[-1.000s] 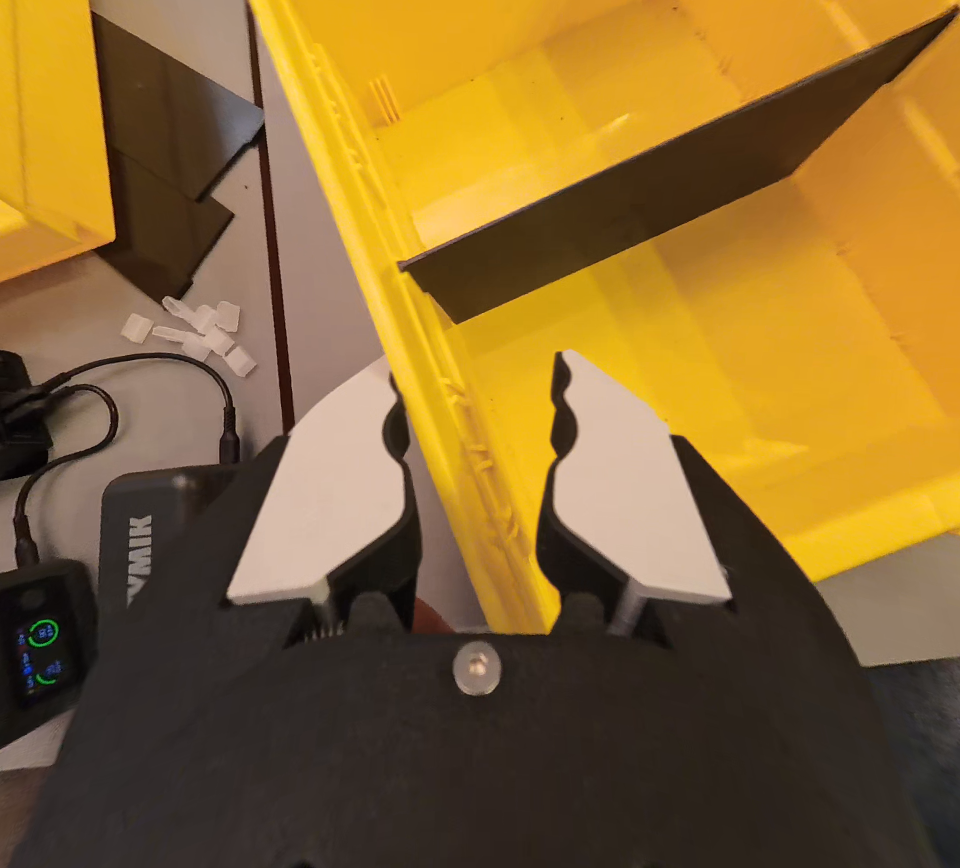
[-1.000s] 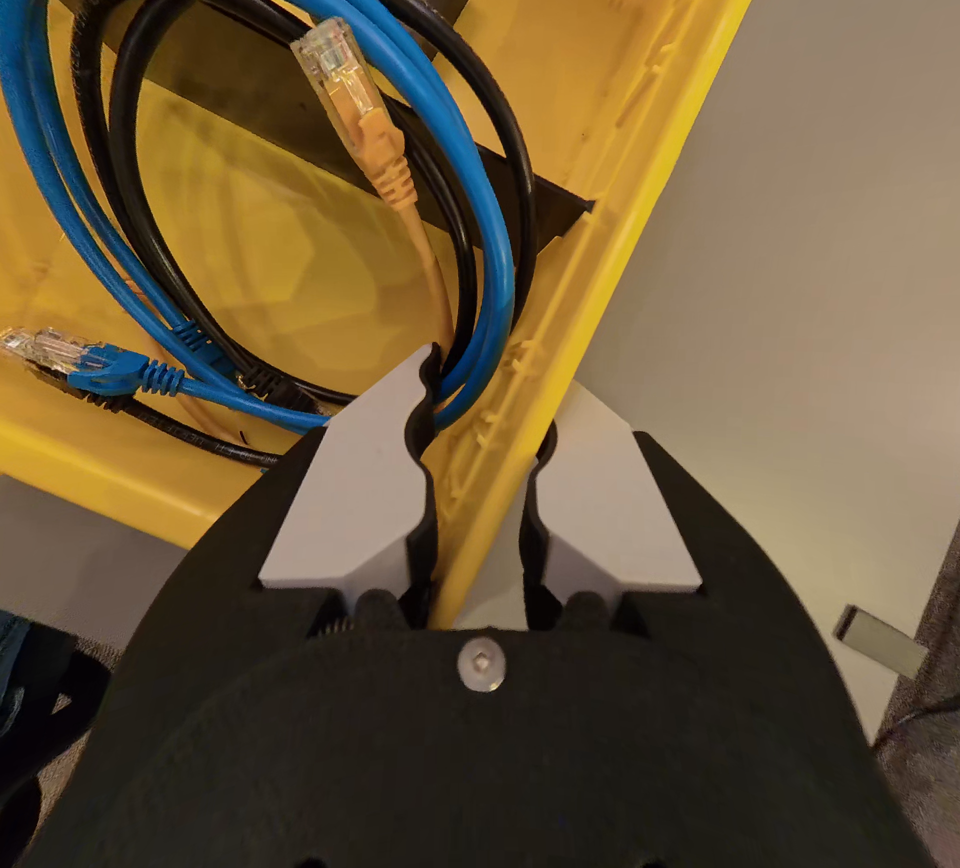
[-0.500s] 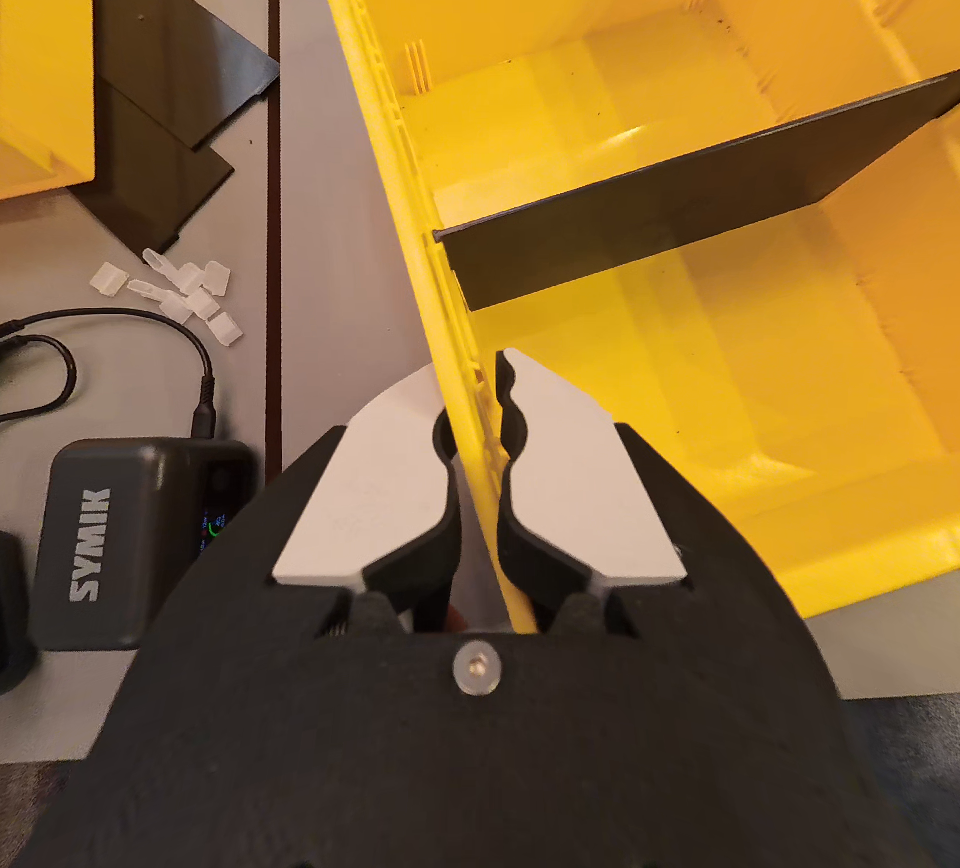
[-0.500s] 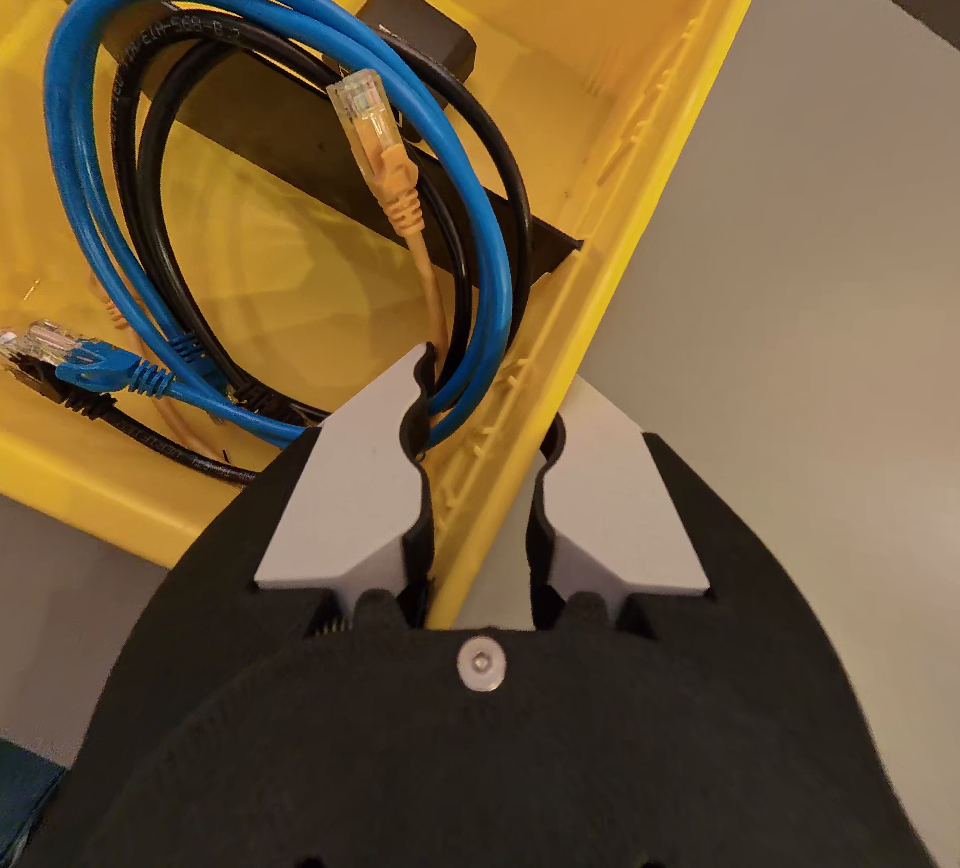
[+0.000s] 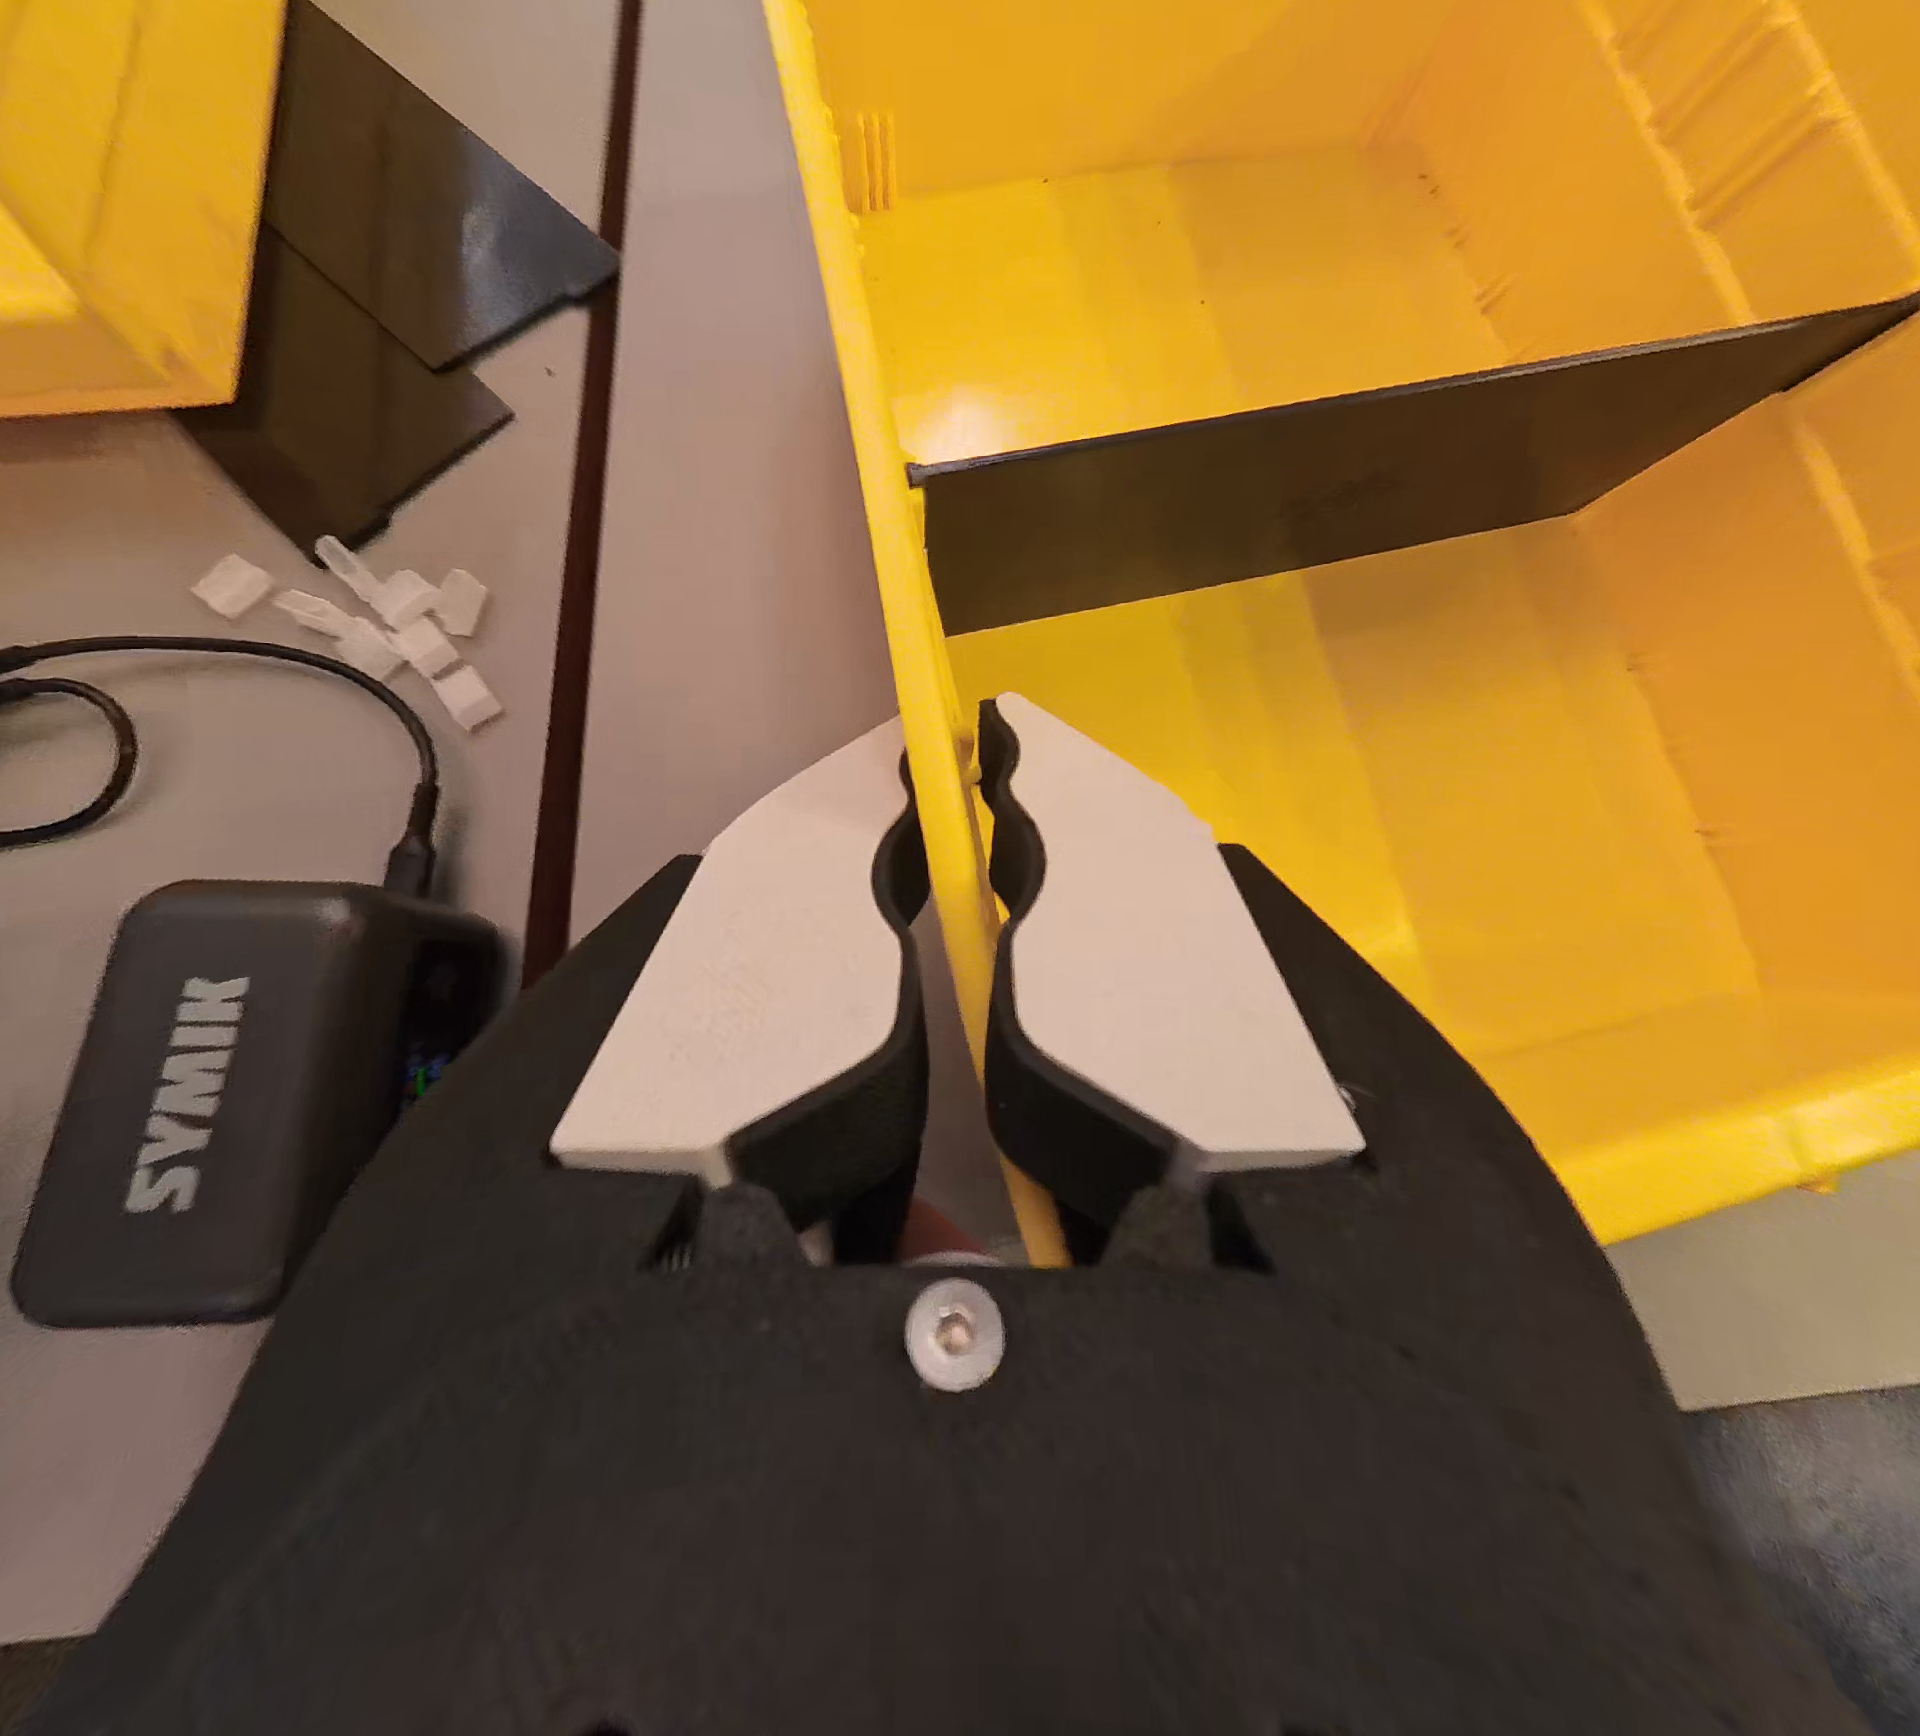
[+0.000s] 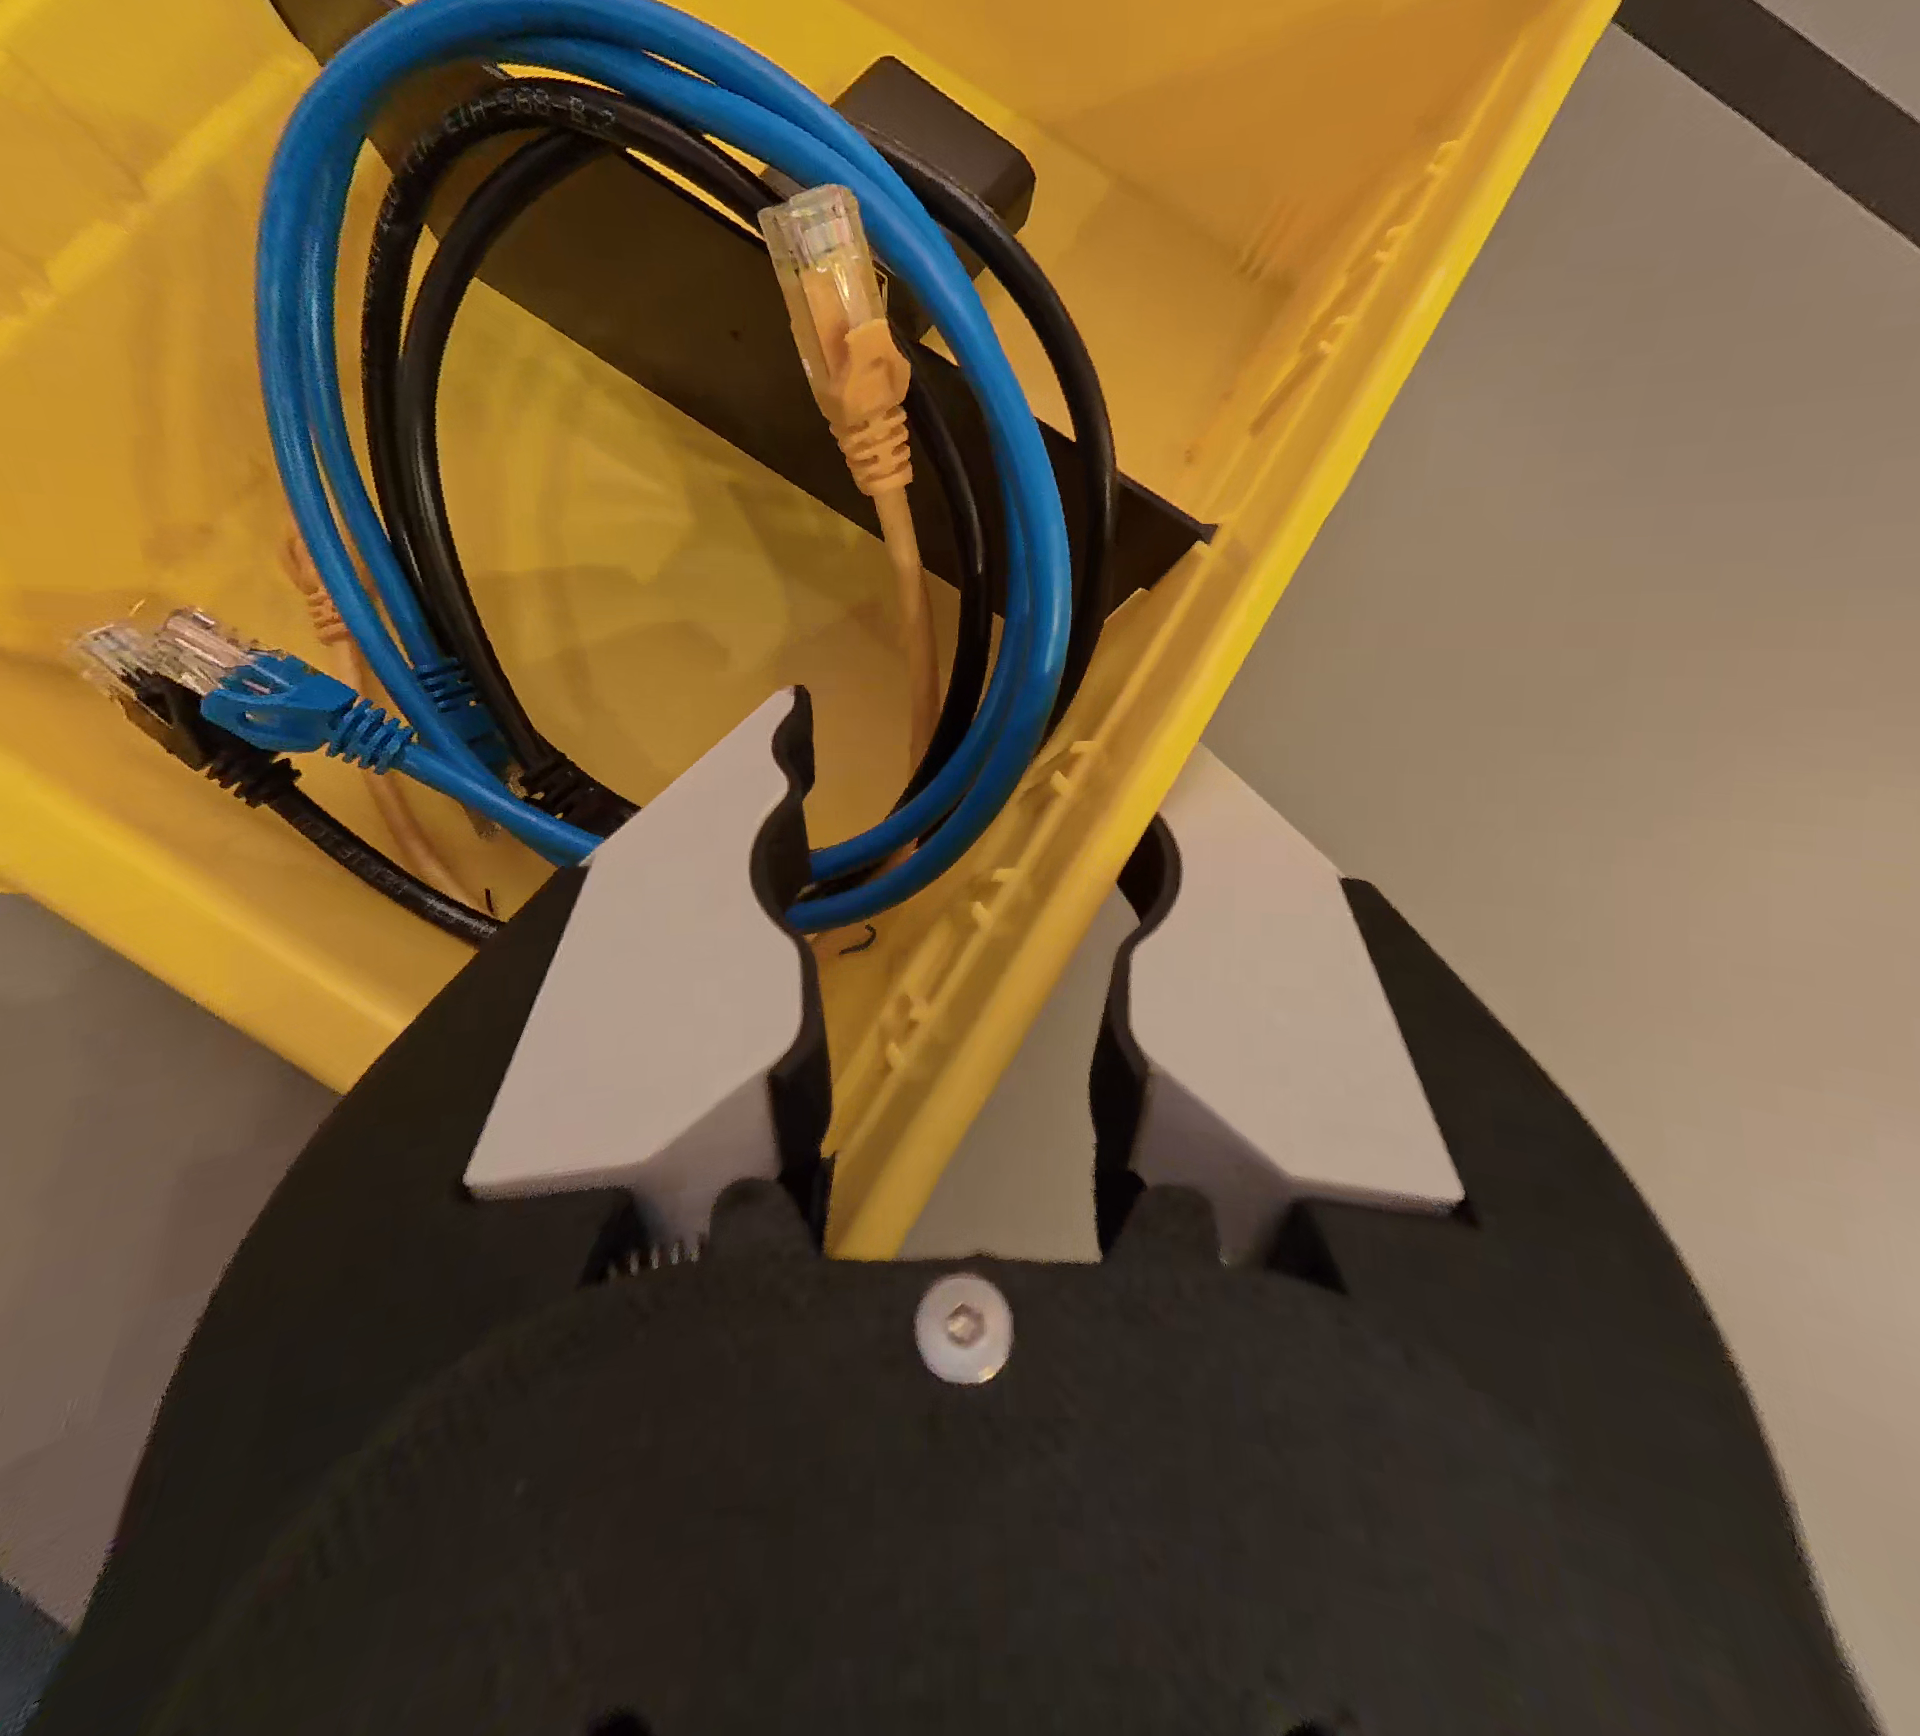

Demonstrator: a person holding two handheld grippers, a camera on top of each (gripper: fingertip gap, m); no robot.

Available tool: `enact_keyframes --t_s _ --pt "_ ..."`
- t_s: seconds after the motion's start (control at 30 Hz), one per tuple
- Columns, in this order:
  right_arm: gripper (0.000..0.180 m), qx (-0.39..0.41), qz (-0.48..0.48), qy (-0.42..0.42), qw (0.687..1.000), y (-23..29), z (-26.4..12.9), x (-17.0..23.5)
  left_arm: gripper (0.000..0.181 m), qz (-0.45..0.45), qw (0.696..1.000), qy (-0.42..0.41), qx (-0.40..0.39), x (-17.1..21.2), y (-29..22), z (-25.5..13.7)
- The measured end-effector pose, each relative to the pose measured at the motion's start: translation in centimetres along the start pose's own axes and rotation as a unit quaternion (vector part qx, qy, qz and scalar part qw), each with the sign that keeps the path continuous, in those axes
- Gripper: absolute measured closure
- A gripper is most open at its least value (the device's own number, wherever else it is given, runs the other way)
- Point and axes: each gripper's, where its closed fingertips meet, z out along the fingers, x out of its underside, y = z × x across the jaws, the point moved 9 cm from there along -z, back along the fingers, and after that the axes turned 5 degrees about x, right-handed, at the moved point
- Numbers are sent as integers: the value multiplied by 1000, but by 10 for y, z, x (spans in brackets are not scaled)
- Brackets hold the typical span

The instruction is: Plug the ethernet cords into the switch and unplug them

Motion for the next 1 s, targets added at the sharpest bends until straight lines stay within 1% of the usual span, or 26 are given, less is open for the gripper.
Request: enact_keyframes --t_s 0.13,0.23,0.43,0.5,0.63,0.7,0.73,0.77,0.83,0.93,1.0 --pt "121 -34 3 -17 999 32 17 -25 174 -18 998 -53 -7 -12 6 -24" --pt "116 -67 1 -27 997 64 32 -45 174 -24 996 -90 -10 -24 7 -44" --pt "87 -150 28 -43 987 144 60 -84 174 -41 985 -165 -7 -43 8 -84" --pt "77 -165 28 -52 984 174 66 -97 174 -47 982 -182 -1 -48 8 -95" --pt "49 -238 59 -64 967 231 73 -124 174 -47 978 -203 1 -55 4 -109" --pt "43 -276 76 -69 956 249 74 -137 174 -37 978 -205 2 -59 -3 -114" --pt "37 -286 73 -70 953 255 74 -141 174 -32 978 -205 4 -62 -7 -116" --pt "32 -290 67 -74 952 259 72 -144 174 -27 978 -205 8 -65 -13 -117" --pt "29 -299 66 -87 948 254 63 -145 174 -11 978 -208 18 -74 -29 -119" --pt "36 -294 82 -126 944 218 36 -140 175 19 977 -210 42 -89 -68 -111" --pt "42 -292 93 -166 937 184 6 -135 176 43 975 -207 65 -98 -101 -95"
